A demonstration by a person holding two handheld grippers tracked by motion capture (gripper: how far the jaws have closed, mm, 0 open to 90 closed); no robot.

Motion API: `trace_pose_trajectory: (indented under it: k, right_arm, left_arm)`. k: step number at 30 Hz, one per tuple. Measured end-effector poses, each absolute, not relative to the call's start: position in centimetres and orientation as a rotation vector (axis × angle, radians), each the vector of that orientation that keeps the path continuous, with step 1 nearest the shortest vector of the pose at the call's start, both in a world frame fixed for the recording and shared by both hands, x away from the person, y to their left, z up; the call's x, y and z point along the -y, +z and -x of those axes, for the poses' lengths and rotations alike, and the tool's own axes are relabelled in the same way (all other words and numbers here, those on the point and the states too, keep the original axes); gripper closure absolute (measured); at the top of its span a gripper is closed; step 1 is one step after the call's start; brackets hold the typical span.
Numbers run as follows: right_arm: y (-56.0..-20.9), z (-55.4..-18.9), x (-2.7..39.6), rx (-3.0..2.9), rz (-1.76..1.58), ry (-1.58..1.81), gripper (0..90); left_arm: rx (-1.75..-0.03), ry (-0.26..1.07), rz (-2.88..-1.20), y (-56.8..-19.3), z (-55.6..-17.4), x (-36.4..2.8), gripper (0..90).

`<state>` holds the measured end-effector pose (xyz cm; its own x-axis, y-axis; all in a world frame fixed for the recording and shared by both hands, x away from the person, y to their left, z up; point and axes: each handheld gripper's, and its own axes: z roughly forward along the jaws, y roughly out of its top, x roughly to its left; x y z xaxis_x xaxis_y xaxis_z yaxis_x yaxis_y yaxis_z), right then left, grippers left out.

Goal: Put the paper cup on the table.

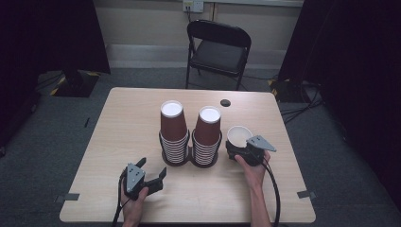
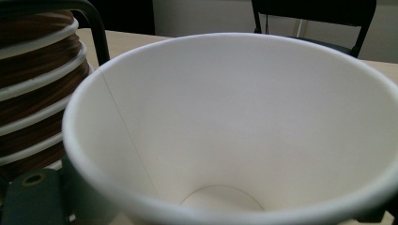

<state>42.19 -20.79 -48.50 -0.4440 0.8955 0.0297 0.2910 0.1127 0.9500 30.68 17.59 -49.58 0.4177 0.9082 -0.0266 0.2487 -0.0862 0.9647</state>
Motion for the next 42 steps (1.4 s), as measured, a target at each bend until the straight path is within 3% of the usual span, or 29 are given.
trace_pose_trajectory:
  k: [42]
  right_arm:
    - [-48.81,-41.54,21.26,-1.991,-1.307,1.167,13.5]
  left_arm:
    - [-1.056,0.764,-1.574,-49.6,-30.64,-17.86,15.7]
